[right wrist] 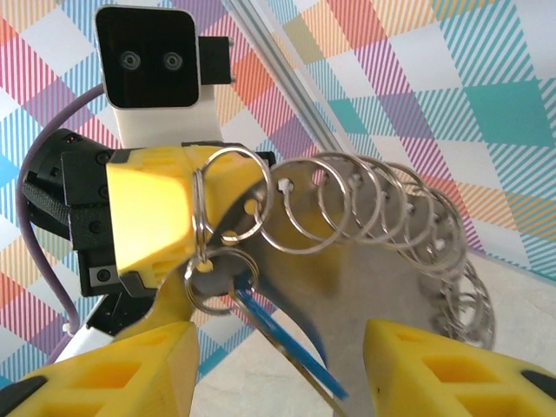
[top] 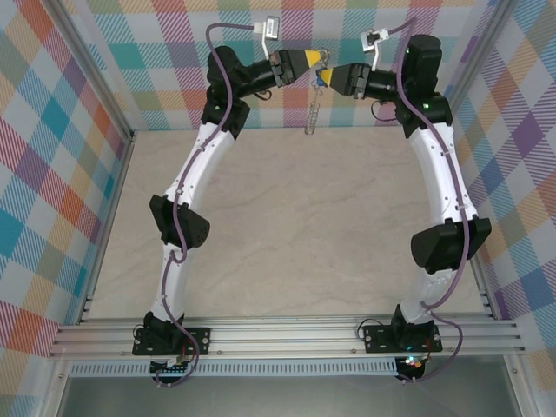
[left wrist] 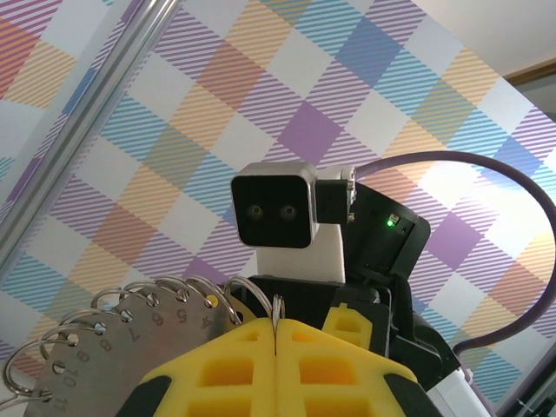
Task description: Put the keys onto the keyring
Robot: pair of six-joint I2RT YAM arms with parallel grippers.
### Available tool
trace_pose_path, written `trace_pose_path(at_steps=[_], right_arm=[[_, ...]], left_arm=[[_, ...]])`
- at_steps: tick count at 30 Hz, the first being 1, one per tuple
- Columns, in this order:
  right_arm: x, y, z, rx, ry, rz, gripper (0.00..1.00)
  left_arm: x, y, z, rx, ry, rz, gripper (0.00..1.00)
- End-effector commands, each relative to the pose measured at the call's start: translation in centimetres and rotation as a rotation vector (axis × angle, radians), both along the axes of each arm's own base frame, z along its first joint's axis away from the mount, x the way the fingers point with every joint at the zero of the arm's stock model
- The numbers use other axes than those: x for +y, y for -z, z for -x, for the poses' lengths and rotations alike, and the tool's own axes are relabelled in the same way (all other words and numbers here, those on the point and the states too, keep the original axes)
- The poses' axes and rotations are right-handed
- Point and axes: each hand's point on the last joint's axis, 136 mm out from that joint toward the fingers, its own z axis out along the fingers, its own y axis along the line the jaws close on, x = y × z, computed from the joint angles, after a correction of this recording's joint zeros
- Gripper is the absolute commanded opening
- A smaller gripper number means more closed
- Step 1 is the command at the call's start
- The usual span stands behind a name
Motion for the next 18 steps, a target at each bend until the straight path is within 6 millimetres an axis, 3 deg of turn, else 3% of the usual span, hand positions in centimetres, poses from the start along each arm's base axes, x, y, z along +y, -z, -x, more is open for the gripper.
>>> trace_pose_path(at_steps=[1,9,18], right_arm=[[0.9,-0.6,0.7,-0.03,-0.052,0.002,0.52],[1.2,0.0,0.9,-0.014,-0.078,0.012,0.41],[1.3,0.4,1.0,-0.002,-0.088,0.016,0.21]], left_arm=[[1.1,-2.7,1.2,-0.094,-0.011,0.053,0.0],[1.1,-2.7,0.9,-0.096,-0.024,0.059,0.0],[1.3,-2.6,0.5,-0.095,-0.035,0.063,0.0]])
